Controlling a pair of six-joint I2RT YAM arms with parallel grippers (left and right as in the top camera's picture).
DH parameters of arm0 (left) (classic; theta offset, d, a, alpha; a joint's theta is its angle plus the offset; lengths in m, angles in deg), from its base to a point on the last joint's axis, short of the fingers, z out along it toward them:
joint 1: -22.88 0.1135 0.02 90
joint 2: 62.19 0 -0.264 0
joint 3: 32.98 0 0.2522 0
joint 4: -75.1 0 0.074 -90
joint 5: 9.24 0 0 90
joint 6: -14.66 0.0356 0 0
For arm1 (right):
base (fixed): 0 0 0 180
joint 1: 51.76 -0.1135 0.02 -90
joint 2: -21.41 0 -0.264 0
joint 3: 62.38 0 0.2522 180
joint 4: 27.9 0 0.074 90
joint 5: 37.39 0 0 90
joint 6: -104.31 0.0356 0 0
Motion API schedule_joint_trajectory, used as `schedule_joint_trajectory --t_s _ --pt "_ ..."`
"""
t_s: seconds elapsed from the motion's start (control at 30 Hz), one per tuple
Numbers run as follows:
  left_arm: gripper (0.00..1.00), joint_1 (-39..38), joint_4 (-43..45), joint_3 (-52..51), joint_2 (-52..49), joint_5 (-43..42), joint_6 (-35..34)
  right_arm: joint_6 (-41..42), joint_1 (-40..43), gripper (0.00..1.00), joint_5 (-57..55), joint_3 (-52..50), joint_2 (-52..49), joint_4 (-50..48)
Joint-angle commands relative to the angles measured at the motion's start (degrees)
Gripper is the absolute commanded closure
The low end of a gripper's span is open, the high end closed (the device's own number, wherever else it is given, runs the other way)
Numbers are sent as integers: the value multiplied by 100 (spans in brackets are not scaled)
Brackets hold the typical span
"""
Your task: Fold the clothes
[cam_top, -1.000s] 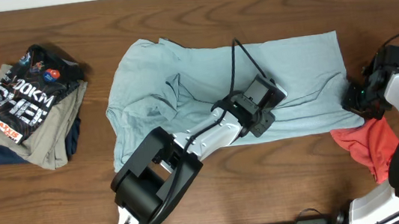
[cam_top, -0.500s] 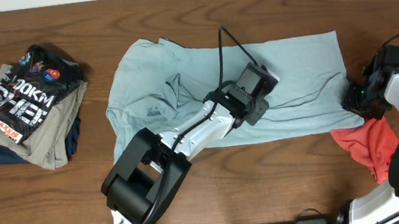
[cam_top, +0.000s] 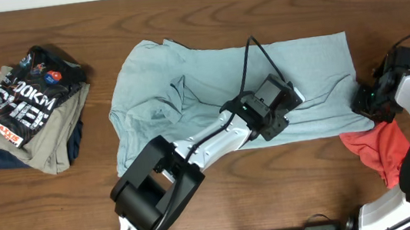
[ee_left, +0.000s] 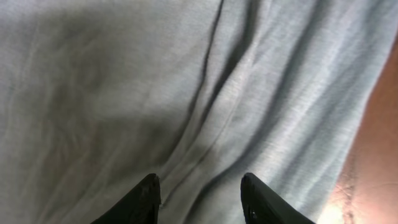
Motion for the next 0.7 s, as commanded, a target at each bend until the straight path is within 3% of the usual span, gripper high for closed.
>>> schedule_joint_trajectory --t_s 0.0,0.17,0.53,0.67 --pt "56 17 98 63 -278 114 214 -55 37 70 -76 -264 -361 173" --pt "59 17 232 66 -343 153 212 -52 37 70 -76 -264 -361 175" --pt "92 17 332 66 -343 155 208 -55 37 70 -79 -264 -361 170" --pt "94 17 334 66 -341 157 210 -55 37 70 -79 -264 -358 168"
